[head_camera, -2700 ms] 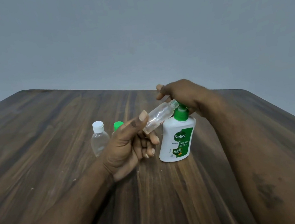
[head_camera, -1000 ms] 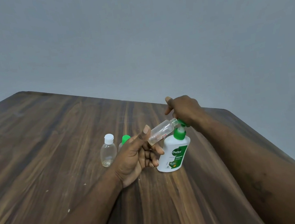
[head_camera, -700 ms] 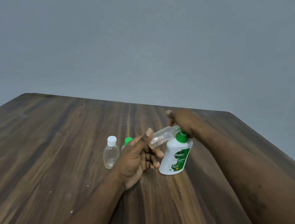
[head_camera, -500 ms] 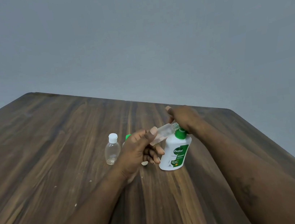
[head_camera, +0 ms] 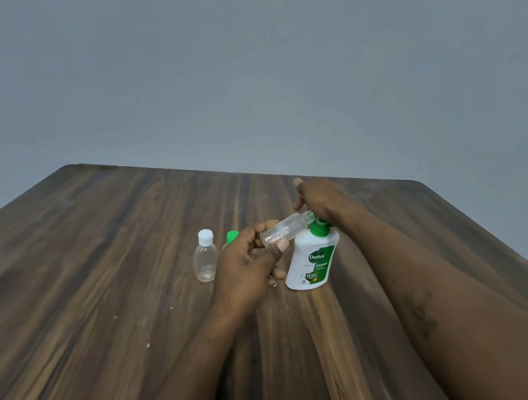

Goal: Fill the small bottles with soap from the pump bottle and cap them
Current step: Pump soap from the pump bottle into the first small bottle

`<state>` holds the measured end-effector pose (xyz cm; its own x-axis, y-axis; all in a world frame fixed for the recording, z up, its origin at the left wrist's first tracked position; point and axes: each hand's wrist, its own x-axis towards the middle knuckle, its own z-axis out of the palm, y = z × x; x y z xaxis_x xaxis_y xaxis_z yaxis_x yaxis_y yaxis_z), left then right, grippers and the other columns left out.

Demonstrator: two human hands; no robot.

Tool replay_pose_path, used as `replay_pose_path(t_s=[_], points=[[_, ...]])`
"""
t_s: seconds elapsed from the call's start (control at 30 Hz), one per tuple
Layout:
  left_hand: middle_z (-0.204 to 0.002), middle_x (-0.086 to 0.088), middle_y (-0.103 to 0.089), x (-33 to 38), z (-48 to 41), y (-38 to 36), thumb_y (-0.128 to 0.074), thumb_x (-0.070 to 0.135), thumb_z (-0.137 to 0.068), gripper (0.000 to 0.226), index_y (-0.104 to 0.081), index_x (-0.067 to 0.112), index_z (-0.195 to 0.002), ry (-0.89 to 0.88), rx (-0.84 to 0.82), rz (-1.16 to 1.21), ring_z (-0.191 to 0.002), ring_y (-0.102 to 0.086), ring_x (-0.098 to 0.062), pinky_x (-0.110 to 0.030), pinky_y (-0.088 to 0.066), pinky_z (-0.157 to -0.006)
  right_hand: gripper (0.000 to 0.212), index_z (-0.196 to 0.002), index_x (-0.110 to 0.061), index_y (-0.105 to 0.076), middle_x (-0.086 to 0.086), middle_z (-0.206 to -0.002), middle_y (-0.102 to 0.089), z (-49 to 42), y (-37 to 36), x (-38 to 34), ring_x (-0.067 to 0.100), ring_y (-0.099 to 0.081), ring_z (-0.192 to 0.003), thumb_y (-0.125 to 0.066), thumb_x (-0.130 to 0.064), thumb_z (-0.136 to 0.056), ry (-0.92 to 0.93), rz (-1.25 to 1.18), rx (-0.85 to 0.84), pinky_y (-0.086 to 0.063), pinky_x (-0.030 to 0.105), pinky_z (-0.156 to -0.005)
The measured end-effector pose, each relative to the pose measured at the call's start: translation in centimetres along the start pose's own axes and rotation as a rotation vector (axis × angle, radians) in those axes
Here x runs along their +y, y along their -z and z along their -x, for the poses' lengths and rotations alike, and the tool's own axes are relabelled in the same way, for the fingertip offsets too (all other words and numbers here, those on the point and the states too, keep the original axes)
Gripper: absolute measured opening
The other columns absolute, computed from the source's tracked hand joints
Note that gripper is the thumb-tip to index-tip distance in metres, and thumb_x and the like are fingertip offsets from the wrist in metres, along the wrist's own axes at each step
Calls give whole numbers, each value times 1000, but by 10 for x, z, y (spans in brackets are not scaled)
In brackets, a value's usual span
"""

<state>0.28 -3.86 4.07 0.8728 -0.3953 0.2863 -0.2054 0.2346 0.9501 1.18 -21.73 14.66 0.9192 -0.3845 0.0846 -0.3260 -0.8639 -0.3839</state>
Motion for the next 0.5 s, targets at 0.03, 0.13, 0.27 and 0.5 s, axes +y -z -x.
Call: replay_pose_path(t_s=[0.03, 0.13, 0.27, 0.5], points=[[-96, -3, -76, -1, 4, -2, -72, 21, -96, 29, -67, 23, -124, 13, 11, 32, -62, -71, -25, -26, -50, -51, 57, -105, -4, -77, 14, -115, -70, -1, -1, 0, 25, -62, -95, -29, -33, -114, -8, -20, 1, -42, 34, -87], [-98, -3, -76, 3, 8, -10, -73, 23, -95, 28, -68, 25, -122, 34, 31, 72, -61, -70, -23, -25, -50, -50, 59, -92, -7, -77, 1, -87, -65, -4, 0, 5, 16, -58, -78, -33, -42, -112, -43, -203, 1, -42, 33, -80], [-100, -1, -76, 13, 3, -12, -73, 25, -95, 27, -68, 27, -122, 38, 17, 38, -61, -70, -23, -25, -49, -49, 60, -86, -9, -76, 2, -79, -64, -6, 12, 9, 17, -57, -71, -37, -47, -110, -52, -308, 31, -42, 31, -70], [-104, -9, -75, 18, 5, -9, -71, 23, -96, 26, -69, 22, -122, 78, 34, 20, -56, -68, -20, -23, -48, -47, 52, -119, 6, -70, 25, -125, -68, -10, -2, 17, 32, -62, -91, -31, -28, -114, -88, -184, -44, -41, 32, -66]])
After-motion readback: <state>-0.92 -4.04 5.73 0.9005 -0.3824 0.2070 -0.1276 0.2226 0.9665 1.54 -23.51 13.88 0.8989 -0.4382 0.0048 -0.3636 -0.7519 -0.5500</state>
